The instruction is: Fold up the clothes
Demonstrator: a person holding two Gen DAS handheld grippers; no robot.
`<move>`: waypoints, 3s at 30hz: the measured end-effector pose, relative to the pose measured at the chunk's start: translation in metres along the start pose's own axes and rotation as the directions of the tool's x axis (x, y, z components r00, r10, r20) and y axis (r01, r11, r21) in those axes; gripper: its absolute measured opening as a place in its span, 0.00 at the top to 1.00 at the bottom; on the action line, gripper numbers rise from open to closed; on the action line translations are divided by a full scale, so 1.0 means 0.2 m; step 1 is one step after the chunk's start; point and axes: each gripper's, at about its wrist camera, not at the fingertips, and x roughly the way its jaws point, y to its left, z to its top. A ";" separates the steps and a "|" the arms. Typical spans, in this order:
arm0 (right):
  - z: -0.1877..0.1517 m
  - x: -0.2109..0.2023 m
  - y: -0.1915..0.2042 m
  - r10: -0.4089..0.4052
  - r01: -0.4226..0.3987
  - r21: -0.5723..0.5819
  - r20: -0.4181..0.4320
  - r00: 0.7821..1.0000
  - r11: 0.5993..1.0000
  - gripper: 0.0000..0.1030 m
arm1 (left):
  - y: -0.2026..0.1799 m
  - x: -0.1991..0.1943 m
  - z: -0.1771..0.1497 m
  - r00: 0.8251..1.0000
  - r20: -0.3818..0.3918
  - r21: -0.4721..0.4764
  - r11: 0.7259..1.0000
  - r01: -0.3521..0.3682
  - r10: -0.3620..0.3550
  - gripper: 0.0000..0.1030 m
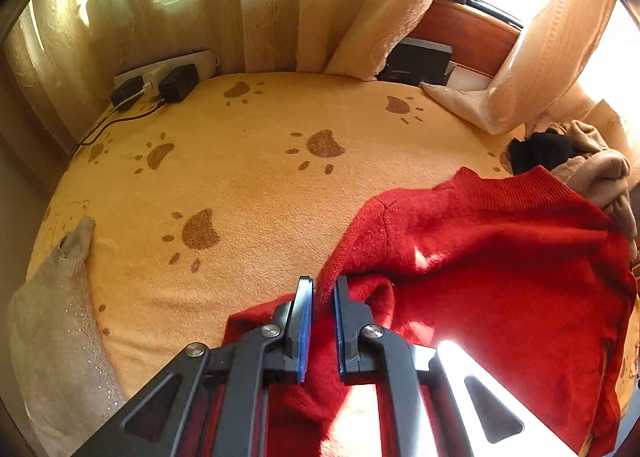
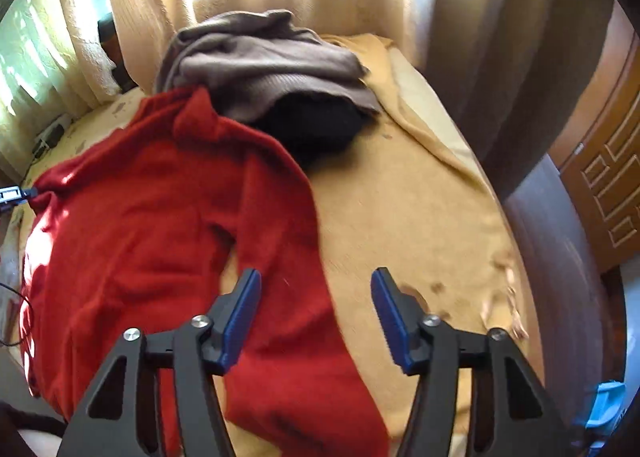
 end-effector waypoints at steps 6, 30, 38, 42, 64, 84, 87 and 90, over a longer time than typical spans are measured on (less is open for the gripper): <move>-0.28 -0.08 0.24 0.291 -0.305 -0.160 -0.104 0.951 0.939 0.43 | -0.07 -0.10 -0.12 0.999 0.015 -0.015 0.999 -0.051 0.051 0.90; -0.63 0.09 0.58 0.204 -0.267 -0.183 -0.303 0.931 0.946 0.46 | -0.13 -0.18 -0.86 0.976 -0.134 0.198 0.960 0.197 -0.173 0.90; -0.70 -0.03 0.44 0.008 -0.072 -0.211 -0.292 0.956 0.975 0.95 | -0.07 -0.13 -0.91 0.970 -0.134 0.264 0.937 0.230 -0.201 0.90; -0.72 -0.13 0.20 -0.148 0.094 -0.188 -0.296 0.944 0.978 0.98 | -0.08 -0.14 -0.93 0.972 -0.125 0.313 0.921 0.231 -0.201 0.90; -0.71 -0.03 1.44 0.361 -0.450 -0.424 -0.277 0.891 0.786 0.85 | 0.12 -0.25 -1.10 0.979 -0.112 0.273 0.942 0.194 -0.169 0.90; -0.83 -0.23 1.21 0.425 -0.582 -0.356 -0.429 0.797 0.731 0.98 | 0.34 -0.34 -1.17 0.978 -0.078 0.163 0.965 0.205 -0.195 0.89; -0.82 -0.19 1.17 0.392 -0.535 -0.333 -0.410 0.824 0.776 0.95 | 0.37 -0.37 -1.17 0.980 -0.068 0.156 0.969 0.194 -0.185 0.89; -0.77 -0.18 1.18 0.390 -0.507 -0.321 -0.364 0.846 0.800 0.82 | 0.41 -0.39 -1.18 0.983 -0.068 0.140 0.974 0.178 -0.170 0.89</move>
